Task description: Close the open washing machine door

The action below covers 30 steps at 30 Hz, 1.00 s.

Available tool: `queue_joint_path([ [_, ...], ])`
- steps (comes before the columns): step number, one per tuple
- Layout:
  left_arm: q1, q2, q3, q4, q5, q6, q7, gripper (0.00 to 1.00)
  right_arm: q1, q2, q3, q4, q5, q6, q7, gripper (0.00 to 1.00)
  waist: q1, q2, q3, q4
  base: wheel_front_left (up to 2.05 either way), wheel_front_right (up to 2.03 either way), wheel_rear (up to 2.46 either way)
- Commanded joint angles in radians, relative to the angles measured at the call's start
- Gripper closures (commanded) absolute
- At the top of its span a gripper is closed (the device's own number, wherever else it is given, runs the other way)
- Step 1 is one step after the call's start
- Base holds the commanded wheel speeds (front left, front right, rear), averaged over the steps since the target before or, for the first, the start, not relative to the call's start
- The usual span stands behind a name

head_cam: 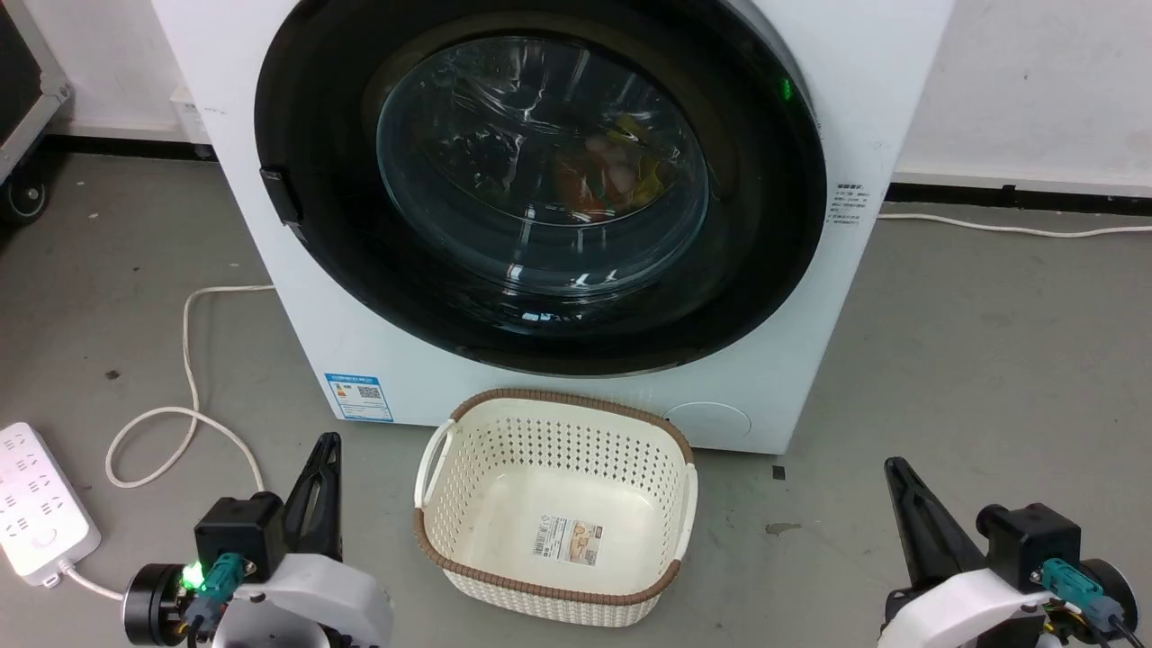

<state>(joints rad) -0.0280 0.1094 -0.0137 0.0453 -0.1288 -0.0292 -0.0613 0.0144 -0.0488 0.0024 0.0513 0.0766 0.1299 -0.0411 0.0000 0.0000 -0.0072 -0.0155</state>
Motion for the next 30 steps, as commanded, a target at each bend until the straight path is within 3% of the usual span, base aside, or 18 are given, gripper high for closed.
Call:
queue_joint_path([
  [1, 0.015, -0.006, 0.005, -0.007, 0.013, 0.005, 0.004, 1.00, -0.010, -0.001, -0.001, -0.010, -0.011, 0.001, 0.003, 1.00, 0.0000, 0.0000, 0.000, 0.001, 0.00, 0.00, 0.00],
  [30, 0.025, -0.046, 0.012, -0.036, 0.100, 0.023, 0.047, 1.00, -0.013, -0.001, -0.002, -0.041, -0.060, 0.001, 0.032, 1.00, 0.0000, 0.0000, 0.005, 0.012, 0.00, 0.00, 0.00],
])
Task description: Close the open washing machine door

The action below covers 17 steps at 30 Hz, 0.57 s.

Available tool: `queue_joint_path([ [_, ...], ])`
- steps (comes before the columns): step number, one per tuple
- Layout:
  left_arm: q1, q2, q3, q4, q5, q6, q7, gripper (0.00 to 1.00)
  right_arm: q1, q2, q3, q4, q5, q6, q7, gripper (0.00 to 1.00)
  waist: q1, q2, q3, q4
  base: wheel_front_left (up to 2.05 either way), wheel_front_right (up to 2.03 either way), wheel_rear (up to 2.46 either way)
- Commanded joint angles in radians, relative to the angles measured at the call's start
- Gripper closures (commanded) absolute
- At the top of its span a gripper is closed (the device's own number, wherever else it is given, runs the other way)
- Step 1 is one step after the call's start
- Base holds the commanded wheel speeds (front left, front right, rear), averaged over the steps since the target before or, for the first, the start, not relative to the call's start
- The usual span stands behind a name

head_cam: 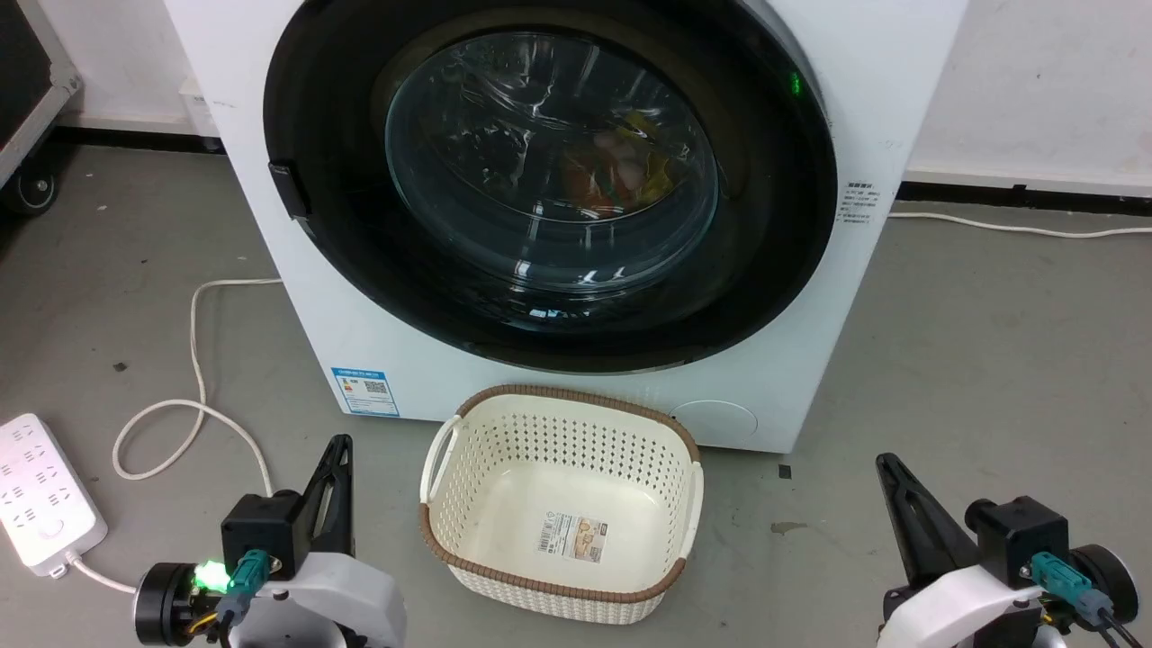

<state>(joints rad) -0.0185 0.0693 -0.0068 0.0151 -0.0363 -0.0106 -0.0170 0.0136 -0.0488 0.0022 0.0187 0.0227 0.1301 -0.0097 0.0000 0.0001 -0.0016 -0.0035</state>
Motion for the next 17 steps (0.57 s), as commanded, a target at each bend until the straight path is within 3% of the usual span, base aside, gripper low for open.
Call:
queue_joint_path([
  [1, 0.016, -0.007, 0.005, -0.007, 0.011, 0.005, 0.004, 1.00, -0.013, -0.001, -0.002, -0.010, -0.008, 0.001, 0.001, 1.00, 0.0000, -0.0001, 0.000, 0.000, 0.00, 0.00, 0.00],
  [17, 0.018, -0.019, 0.007, -0.015, 0.036, 0.011, 0.017, 1.00, -0.014, -0.001, -0.002, -0.019, -0.023, 0.001, 0.010, 1.00, 0.0000, -0.0001, 0.002, 0.004, 0.00, 0.00, 0.00],
])
